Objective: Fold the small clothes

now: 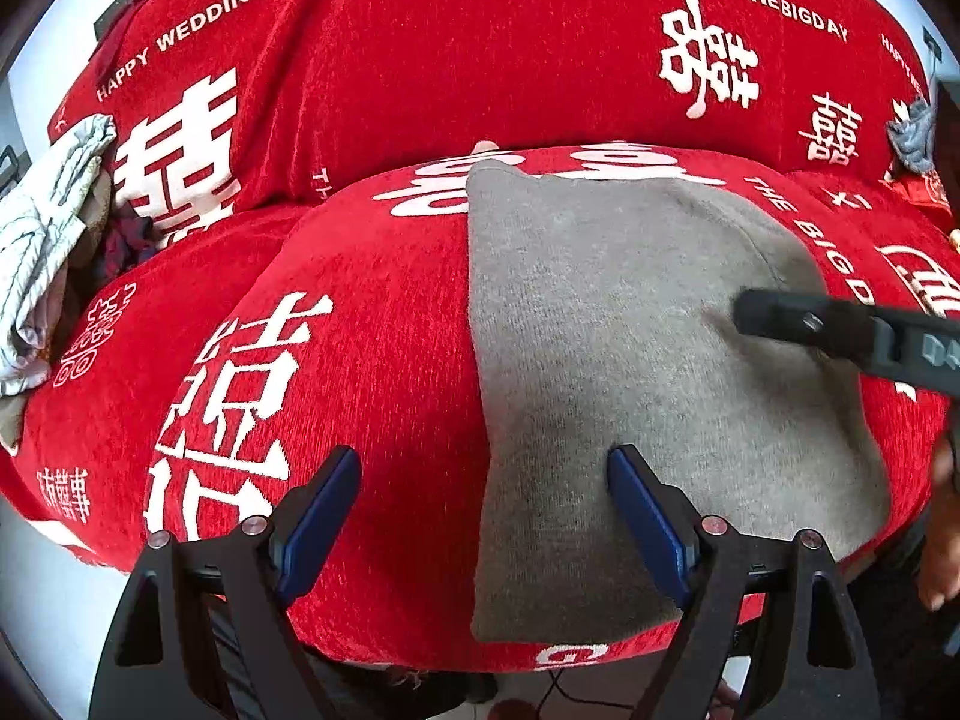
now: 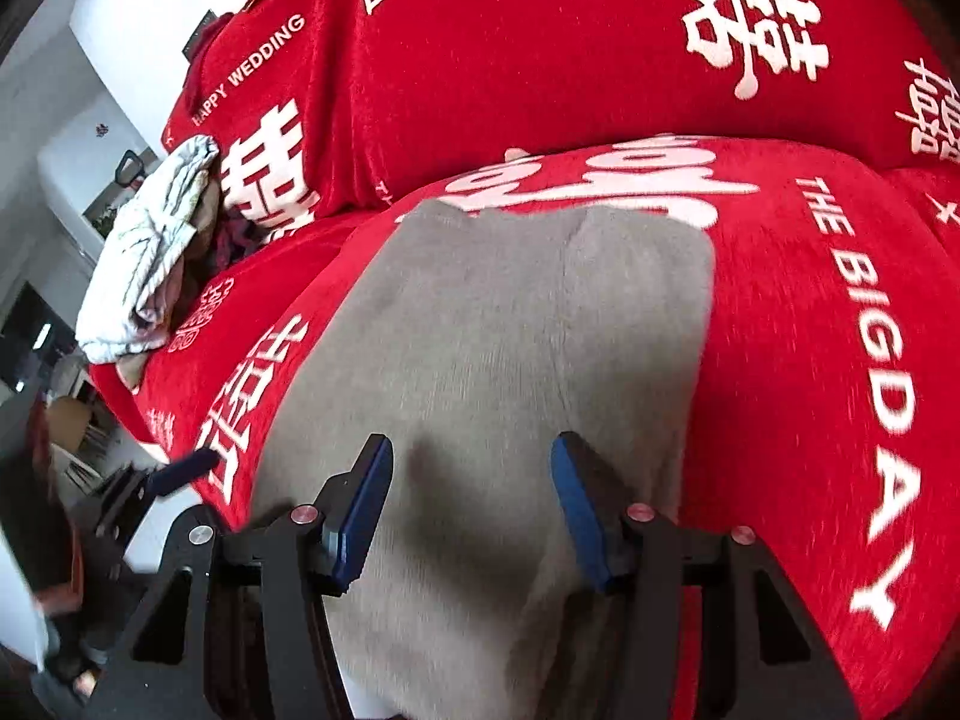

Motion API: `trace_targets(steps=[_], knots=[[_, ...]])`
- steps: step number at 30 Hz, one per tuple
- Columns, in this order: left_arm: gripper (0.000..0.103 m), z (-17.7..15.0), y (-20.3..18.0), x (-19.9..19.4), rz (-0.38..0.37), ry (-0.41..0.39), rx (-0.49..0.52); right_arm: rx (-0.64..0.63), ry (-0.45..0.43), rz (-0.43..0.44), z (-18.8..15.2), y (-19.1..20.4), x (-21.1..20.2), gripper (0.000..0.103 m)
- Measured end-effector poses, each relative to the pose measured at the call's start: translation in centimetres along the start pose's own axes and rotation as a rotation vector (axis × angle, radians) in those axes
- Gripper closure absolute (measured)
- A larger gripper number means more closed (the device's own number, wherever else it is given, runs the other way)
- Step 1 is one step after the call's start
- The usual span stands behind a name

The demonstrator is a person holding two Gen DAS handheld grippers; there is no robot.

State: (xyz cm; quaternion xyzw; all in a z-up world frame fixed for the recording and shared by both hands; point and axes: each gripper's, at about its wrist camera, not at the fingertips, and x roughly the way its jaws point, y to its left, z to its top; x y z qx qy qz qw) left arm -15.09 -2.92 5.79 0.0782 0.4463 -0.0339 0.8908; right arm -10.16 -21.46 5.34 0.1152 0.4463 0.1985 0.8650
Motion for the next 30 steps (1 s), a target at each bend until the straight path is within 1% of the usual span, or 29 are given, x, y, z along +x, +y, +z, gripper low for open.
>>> trace_targets(steps=[4,7,10,12,15,18,21,22,25,28,30], knots=[[0.017,-0.2,0.2,-0.8,-0.021,-0.012,-0.012,-0.036,0.013,-0.091,0.3,1.5,0.3,0.044],[0.017,-0.4,0.2,-2.1,-0.045,-0.057,-0.023,-0.061,-0.04,-0.133,-0.6,2.8,-1.7,0.043],[0.017,-0.3,0.1,-3.2,-0.038,-0.101,-0.037,-0.104,-0.078,-0.187,-1.8,3.7,-4.0,0.041],[0.017,-0.2,0.1,-3.8,-0.031,-0.122,-0.049,-0.097,-0.106,-0.214,-2.4,3.8,-5.3,0.039],[0.017,-0.3,0.0,-4.4,-0.043,-0.133,-0.053,-0.072,-0.138,-0.24,-3.4,3.9,-7.0,0.038],[0.017,-0.5,0.0,-5.2,-0.05,-0.156,-0.068,-0.06,-0.145,-0.286,-4.7,4.3,-8.0,0.034],[0.017,-0.7,0.2,-5.7,-0.082,-0.154,-0.107,-0.079,-0.145,-0.326,-6.1,5.2,-8.3,0.033],[0.017,-0.9,0.2,-5.8,-0.08,-0.157,-0.115,-0.09,-0.146,-0.34,-6.5,5.5,-8.3,0.032],[0.017,-1.5,-0.1,-6.4,-0.019,-0.183,-0.118,-0.114,-0.143,-0.363,-7.5,6.4,-8.4,0.032],[0.017,-1.8,-0.2,-6.5,-0.024,-0.174,-0.113,-0.121,-0.146,-0.37,-8.1,6.9,-8.6,0.032],[0.017,-1.9,-0.4,-6.6,-0.013,-0.173,-0.106,-0.124,-0.144,-0.378,-8.4,7.1,-8.7,0.032]])
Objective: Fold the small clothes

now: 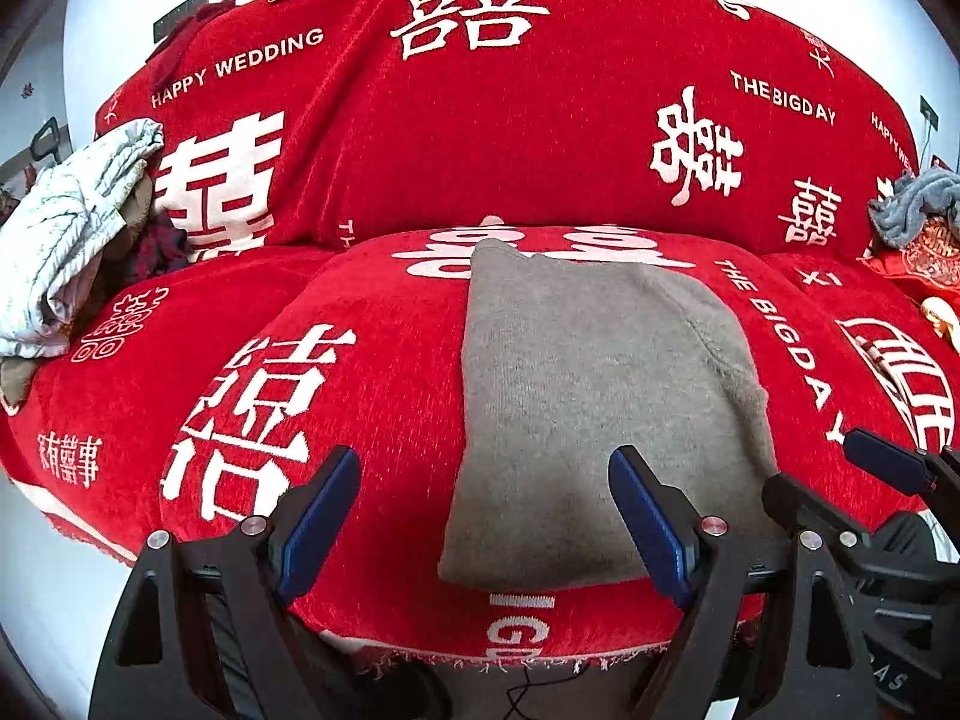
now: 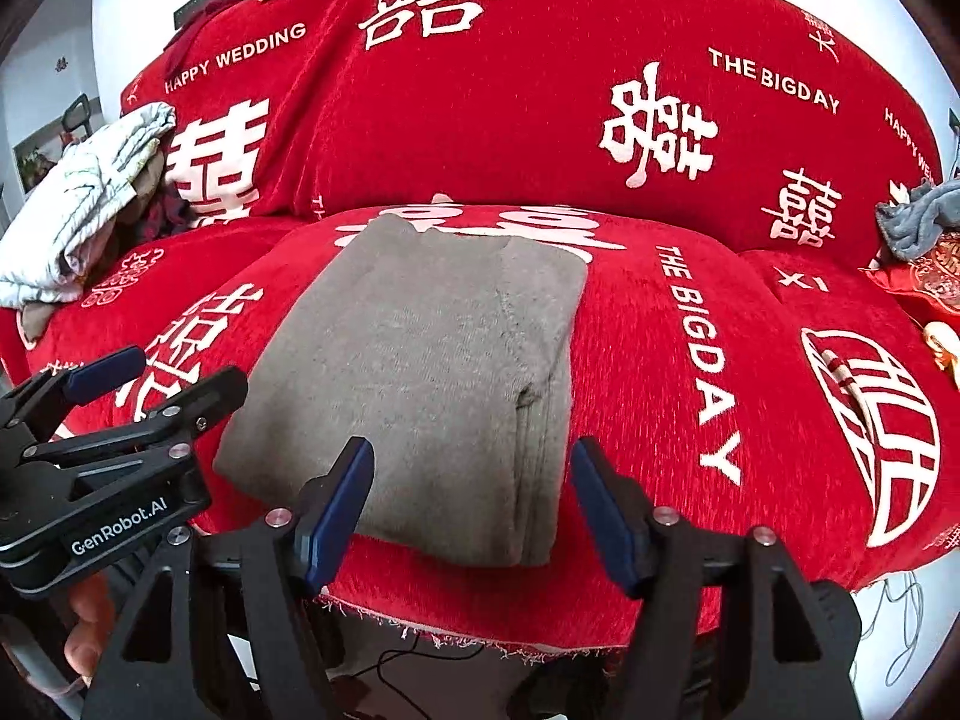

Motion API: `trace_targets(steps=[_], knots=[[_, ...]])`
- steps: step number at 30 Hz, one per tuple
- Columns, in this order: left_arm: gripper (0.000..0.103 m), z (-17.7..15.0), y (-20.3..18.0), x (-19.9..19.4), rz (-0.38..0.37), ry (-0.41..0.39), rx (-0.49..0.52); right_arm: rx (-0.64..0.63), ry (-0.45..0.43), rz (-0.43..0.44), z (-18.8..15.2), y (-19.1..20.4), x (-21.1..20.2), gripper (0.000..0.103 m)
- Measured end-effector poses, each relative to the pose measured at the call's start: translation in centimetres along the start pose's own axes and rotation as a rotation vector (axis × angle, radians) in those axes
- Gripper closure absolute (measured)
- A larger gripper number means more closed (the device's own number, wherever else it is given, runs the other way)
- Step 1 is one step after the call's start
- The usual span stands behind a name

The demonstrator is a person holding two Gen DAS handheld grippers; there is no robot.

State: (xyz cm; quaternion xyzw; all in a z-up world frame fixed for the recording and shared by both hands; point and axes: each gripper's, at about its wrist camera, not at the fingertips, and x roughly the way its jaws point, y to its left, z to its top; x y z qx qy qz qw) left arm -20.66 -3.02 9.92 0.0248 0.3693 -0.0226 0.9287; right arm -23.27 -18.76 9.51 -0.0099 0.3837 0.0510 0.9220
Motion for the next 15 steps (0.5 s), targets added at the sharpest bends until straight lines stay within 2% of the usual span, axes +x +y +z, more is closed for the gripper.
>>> trace_targets(steps=[15], knots=[[0.017,-0.1,0.3,-1.7,0.005,-0.021,-0.023,-0.007,-0.032,-0.027,-0.6,0.8,-1.5,0.031]])
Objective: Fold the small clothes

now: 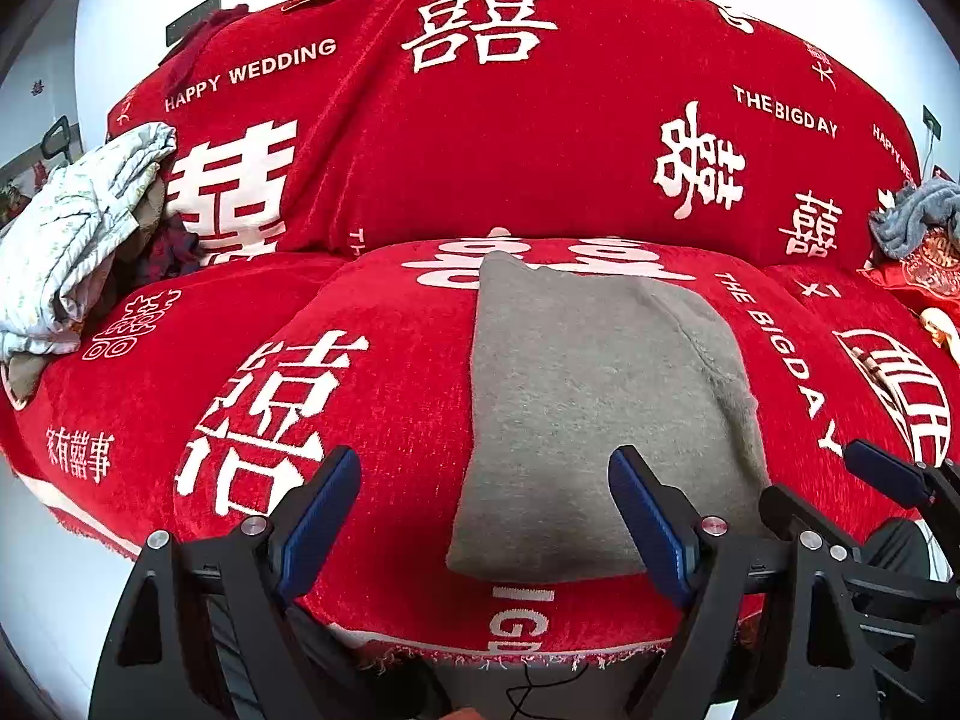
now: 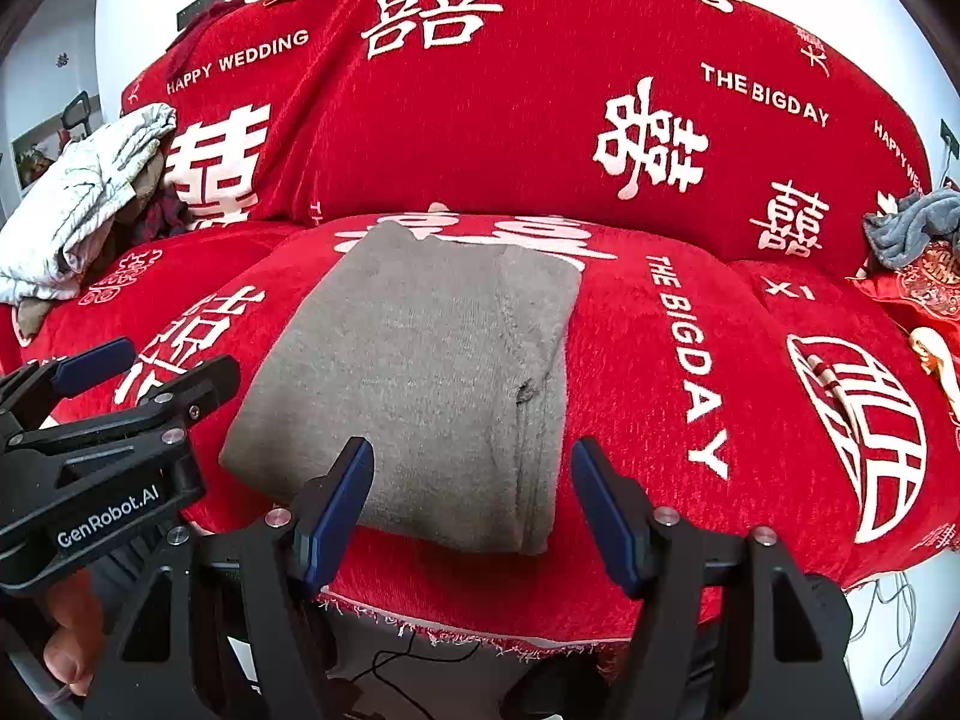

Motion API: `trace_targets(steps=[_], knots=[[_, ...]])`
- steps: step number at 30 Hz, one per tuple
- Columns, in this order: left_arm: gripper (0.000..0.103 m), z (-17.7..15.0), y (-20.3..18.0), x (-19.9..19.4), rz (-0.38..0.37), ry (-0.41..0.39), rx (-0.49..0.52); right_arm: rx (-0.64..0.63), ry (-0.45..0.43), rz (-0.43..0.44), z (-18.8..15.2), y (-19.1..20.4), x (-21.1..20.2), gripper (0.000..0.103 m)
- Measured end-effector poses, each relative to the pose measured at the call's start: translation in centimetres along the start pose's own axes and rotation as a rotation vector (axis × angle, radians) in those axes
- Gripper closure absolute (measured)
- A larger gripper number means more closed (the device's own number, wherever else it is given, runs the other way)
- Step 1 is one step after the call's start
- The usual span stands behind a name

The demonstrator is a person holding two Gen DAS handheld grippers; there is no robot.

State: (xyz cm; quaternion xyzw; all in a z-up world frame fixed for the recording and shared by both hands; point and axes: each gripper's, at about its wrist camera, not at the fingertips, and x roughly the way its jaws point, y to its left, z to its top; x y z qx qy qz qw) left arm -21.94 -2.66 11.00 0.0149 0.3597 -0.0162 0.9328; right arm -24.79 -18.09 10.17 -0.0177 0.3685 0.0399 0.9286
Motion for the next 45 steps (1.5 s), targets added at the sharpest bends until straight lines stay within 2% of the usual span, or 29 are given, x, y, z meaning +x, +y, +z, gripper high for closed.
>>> trace_targets(steps=[20,45], knots=[[0.017,0.2,0.2,-0.8,-0.003,-0.009,-0.004,-0.016,-0.035,-0.003,0.3,0.0,-1.3,0.031],[0.017,0.2,0.4,-0.8,-0.01,0.0,-0.015,-0.016,-0.034,-0.001,0.3,0.2,-1.4,0.031]])
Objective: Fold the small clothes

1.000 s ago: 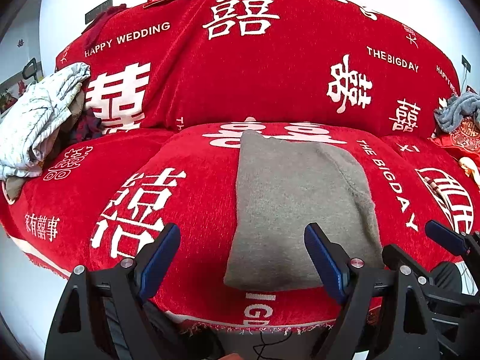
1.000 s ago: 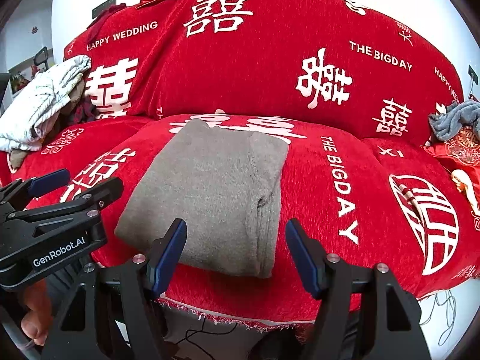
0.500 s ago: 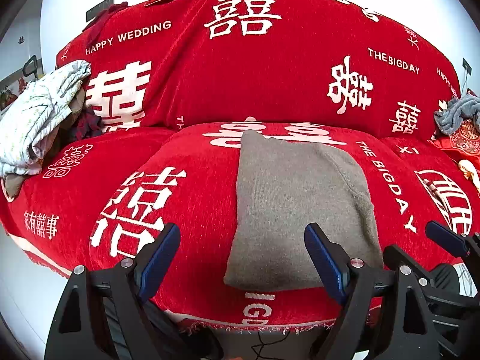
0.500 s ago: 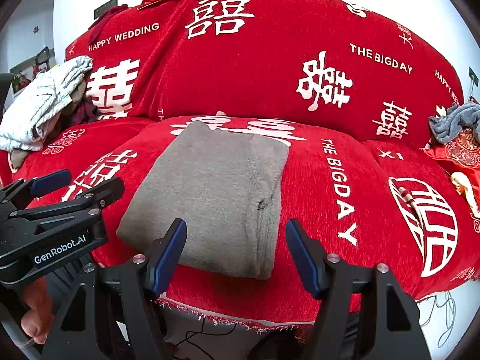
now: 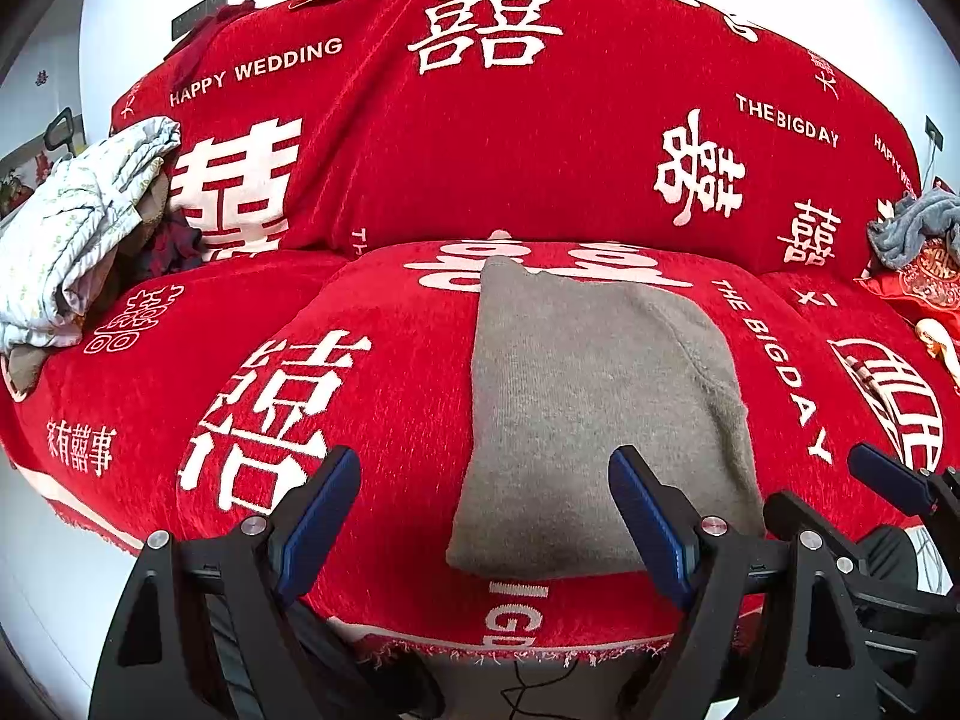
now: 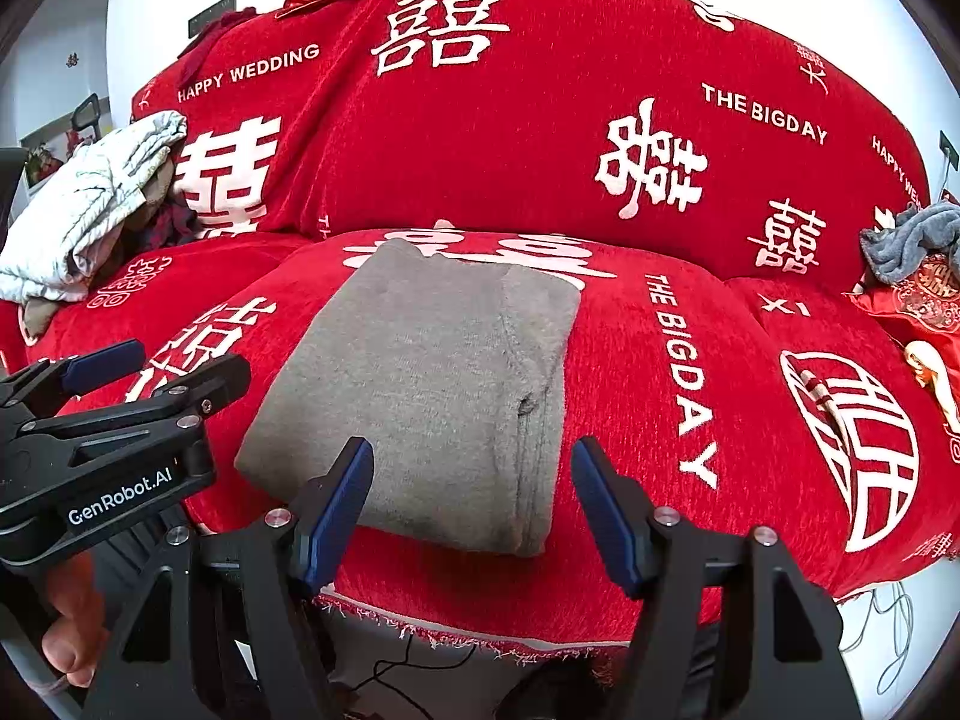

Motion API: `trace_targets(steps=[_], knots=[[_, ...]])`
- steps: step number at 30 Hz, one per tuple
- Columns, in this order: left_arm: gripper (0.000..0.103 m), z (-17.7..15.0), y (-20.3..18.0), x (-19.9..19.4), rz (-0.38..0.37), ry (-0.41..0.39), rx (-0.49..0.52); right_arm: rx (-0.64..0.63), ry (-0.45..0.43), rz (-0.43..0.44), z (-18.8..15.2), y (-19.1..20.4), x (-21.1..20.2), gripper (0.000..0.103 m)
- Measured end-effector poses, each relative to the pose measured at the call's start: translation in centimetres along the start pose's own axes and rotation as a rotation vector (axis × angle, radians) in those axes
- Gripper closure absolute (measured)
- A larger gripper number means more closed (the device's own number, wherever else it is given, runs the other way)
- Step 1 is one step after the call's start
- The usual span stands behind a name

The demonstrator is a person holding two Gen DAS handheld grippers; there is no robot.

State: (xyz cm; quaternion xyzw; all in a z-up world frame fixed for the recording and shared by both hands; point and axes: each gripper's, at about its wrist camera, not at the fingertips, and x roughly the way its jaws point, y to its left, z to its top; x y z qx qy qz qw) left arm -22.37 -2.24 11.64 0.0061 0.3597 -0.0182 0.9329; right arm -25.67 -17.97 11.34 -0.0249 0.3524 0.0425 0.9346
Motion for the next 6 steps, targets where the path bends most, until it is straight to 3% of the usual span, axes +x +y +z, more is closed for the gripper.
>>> trace_targets(steps=[6], knots=[[0.017,-0.05,-0.06,-0.14,0.005,-0.005,0.004,-0.001,0.0,0.001,0.03,0.02,-0.01,0.031]])
